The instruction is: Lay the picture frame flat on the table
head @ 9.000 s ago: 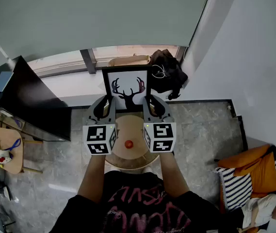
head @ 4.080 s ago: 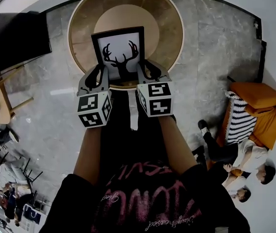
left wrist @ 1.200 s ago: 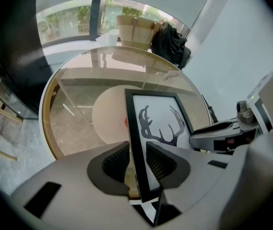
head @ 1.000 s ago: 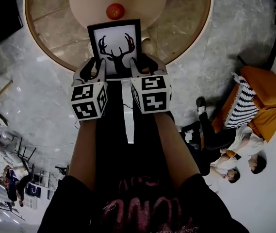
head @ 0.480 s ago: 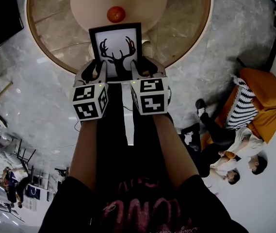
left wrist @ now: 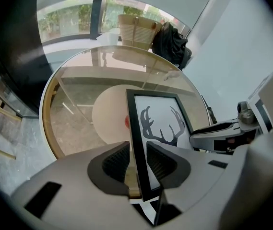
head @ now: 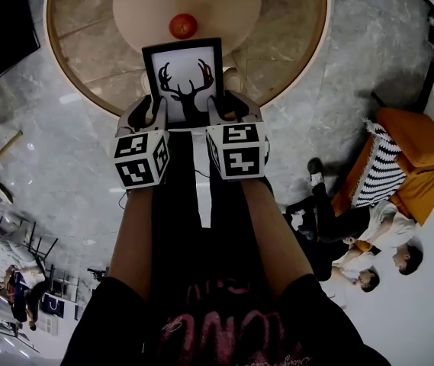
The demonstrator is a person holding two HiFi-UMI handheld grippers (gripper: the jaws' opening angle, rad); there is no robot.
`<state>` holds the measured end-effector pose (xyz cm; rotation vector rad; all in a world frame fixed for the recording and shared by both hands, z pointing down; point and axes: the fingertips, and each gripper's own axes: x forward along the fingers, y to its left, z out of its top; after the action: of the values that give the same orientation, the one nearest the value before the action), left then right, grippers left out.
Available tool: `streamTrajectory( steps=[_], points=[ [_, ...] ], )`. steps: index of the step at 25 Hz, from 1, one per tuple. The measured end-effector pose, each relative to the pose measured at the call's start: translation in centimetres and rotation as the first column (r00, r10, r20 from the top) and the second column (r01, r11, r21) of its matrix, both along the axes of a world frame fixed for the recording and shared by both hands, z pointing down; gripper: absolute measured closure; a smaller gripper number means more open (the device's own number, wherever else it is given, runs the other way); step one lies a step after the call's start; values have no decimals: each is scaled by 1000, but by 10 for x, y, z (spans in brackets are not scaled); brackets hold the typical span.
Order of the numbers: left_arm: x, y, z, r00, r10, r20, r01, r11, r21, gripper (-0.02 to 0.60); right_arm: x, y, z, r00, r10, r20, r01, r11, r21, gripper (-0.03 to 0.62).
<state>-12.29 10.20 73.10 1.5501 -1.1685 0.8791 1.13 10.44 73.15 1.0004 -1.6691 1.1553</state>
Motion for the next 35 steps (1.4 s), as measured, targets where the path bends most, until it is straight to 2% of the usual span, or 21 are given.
streamTrajectory(
  steps=[7,11,15,22,27,32,35],
  points=[
    [4,-10,-22,1000,14,-1,-14,999,45,473,-1,-10,-20,1000,0,12,-1,999,40,472],
    [1,-18,-38,1000,14,23,-16,997,76,546,2,-21,-38,1000,-2,3,1,995,95,544],
    [-4,-26,-60,999,12,36,-17,993,118,569,3,-32,-60,1000,9,8,-10,989,146,562],
    [-3,-41,-110,999,14,37,-21,980,200,571,1,-53,-112,1000,8,30,-15,970,244,571],
    [2,-55,-153,999,25,37,-34,959,282,571,4,-68,-157,999,-9,35,-4,938,348,572],
    [3,-69,-194,999,19,33,-30,933,358,571,3,-85,-201,998,5,67,-33,902,431,572],
    [1,-84,-221,999,9,37,-24,907,419,571,-1,-103,-231,998,-25,63,-11,864,503,573]
  ],
)
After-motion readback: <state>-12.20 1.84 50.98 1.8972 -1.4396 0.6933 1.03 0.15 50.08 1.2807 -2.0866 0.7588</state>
